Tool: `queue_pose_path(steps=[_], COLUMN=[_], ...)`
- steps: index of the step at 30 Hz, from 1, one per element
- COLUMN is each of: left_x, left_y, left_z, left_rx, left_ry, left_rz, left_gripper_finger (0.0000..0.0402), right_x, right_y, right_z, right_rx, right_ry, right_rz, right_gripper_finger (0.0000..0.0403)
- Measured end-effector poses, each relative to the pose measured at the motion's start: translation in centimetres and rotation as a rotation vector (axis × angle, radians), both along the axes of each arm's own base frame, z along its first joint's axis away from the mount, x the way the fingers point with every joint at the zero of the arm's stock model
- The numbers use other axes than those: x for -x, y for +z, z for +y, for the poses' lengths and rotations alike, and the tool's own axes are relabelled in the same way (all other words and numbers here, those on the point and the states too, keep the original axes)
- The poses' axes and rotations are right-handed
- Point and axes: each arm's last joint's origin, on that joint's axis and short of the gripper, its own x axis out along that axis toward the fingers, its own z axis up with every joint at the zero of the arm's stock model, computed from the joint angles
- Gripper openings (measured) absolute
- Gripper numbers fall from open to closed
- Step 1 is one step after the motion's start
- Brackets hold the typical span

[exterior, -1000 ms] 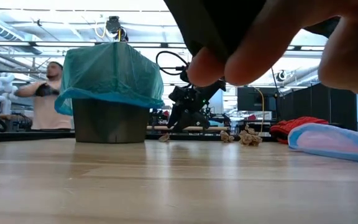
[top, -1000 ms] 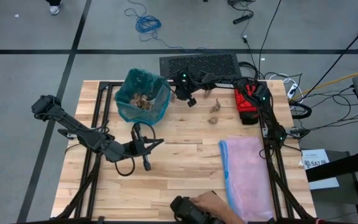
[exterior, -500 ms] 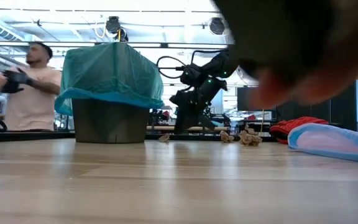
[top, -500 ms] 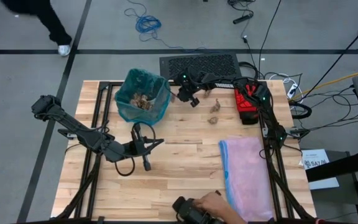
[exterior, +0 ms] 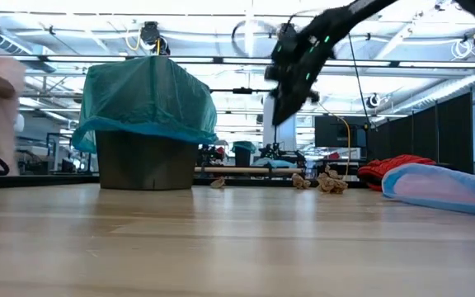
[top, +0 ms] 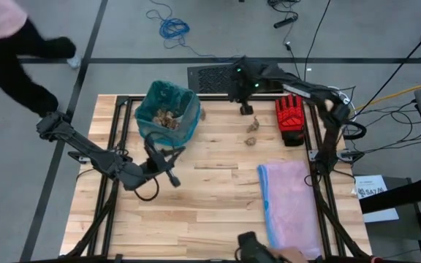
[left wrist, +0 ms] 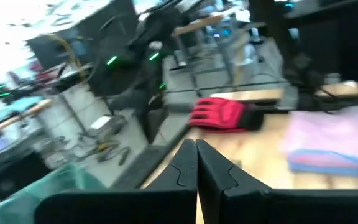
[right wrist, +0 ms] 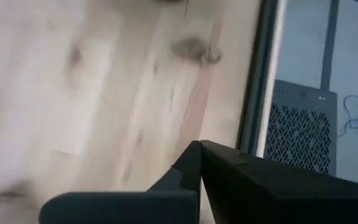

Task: Place trash/remove bag and relplace
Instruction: Adjust the black trash bin

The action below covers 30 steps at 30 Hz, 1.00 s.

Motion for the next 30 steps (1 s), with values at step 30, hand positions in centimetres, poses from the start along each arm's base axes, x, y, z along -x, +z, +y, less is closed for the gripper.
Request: queue_pose_path(steps=[30], left_x=[4.2], left_y=[-1.0], left_z=[9.7], left_rx=[0.496], left_ry=[0.109], left_rz=[0.105], left_gripper_finger=[0.0], right_x=[3.8], right_y=[-6.6], right_z=[9.2], right_rx=[-0.27], right_ry=[-0.208], right_rz=[-0.309], right_gripper_finger=[0.0])
